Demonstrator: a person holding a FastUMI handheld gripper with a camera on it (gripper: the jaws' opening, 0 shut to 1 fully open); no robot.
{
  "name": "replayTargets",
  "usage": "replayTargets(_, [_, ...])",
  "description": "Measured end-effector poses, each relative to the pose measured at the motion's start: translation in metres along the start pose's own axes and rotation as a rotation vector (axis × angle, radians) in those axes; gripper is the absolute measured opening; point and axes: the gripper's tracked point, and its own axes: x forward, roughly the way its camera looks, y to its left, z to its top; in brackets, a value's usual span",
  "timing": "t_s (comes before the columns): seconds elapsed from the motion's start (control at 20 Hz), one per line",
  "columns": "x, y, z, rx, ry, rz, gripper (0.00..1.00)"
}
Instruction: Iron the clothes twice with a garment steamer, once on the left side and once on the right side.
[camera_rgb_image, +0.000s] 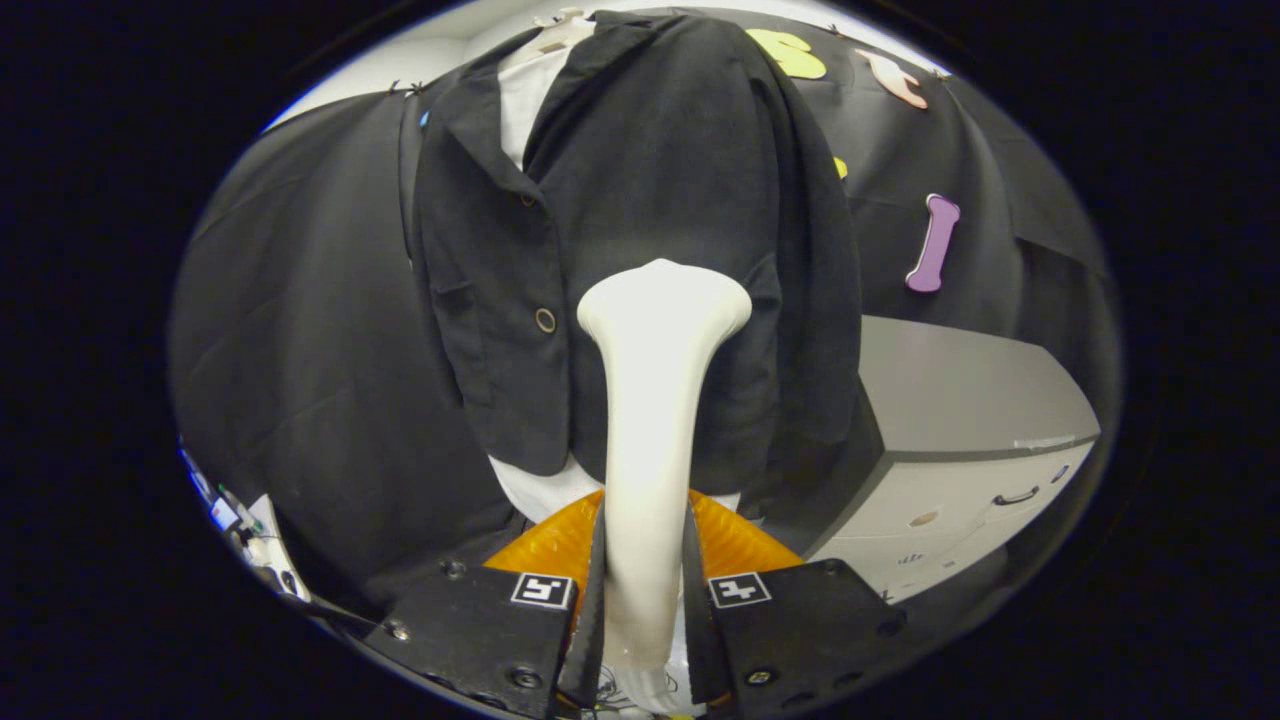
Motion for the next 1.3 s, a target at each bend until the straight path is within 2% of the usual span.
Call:
replayTargets(0.45, [0.015,-0.004,-0.052,0.01,0.098,-0.004,0.36])
replayTargets(0.75, [0.012,-0.005,-0.059,0.023,0.112,-0.005,0.36])
replayTargets(1.0, [-0.01,0.001,-0.031,0.033,0.054,0.007,0.36])
replayTargets(1.3, [-0.059,0.032,0.031,0.041,-0.064,0.034,0.36])
